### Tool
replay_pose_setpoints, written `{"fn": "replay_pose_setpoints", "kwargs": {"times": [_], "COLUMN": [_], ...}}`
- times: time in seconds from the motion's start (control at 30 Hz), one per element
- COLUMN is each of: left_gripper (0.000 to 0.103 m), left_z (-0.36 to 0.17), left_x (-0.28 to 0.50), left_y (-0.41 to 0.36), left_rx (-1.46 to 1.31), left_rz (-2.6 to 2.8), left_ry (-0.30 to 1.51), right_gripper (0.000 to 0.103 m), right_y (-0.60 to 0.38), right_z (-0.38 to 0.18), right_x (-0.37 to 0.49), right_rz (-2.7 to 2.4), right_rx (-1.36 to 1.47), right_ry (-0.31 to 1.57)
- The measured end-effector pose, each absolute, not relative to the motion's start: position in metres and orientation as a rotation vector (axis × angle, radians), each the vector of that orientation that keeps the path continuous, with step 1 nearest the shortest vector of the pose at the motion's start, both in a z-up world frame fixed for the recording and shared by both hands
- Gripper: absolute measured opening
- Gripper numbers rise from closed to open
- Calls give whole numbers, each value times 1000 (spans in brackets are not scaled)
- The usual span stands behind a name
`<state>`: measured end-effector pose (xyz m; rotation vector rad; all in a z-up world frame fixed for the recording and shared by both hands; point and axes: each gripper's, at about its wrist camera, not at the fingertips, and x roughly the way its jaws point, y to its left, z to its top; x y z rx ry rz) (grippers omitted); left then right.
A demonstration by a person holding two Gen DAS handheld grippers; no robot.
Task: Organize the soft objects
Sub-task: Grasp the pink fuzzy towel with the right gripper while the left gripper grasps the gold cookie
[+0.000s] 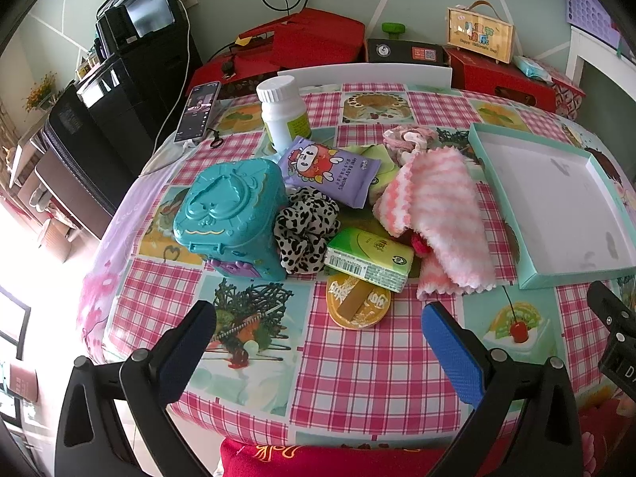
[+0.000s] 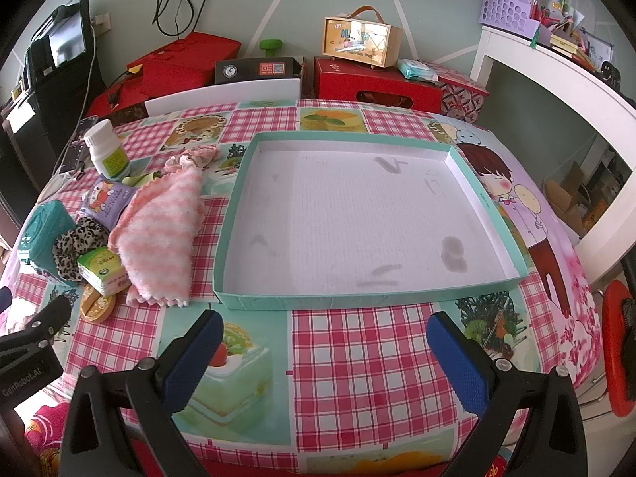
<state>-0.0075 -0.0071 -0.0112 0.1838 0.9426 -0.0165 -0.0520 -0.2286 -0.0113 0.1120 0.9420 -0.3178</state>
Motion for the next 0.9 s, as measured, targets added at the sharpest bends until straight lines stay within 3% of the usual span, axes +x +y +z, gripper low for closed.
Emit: {"fn": "replay_pose_setpoints", "kwargs": {"times": [0.4,0.7,0.8,0.9], "left_gripper": [103,102,102,101], "left_z": [-6,-21,-22,-23], "left_x": [-5,17,25,32], "left_y": [4,20,30,37], "left_rx": [108,-37,-125,-187], "left_rz": [-31,-50,-53,-50], "left_ry": [956,1105,1130,1149], "right_gripper": [103,103,99,90], "right_y": [-224,-196,-190,-185], "right_z": [-7,0,-1,-8], "right_x": [-54,-30,-17,-3], "right_rz": [-273,-56,-12,35], "right_rx": [113,72,73,64], "right_ry": [910,900,898,923]}}
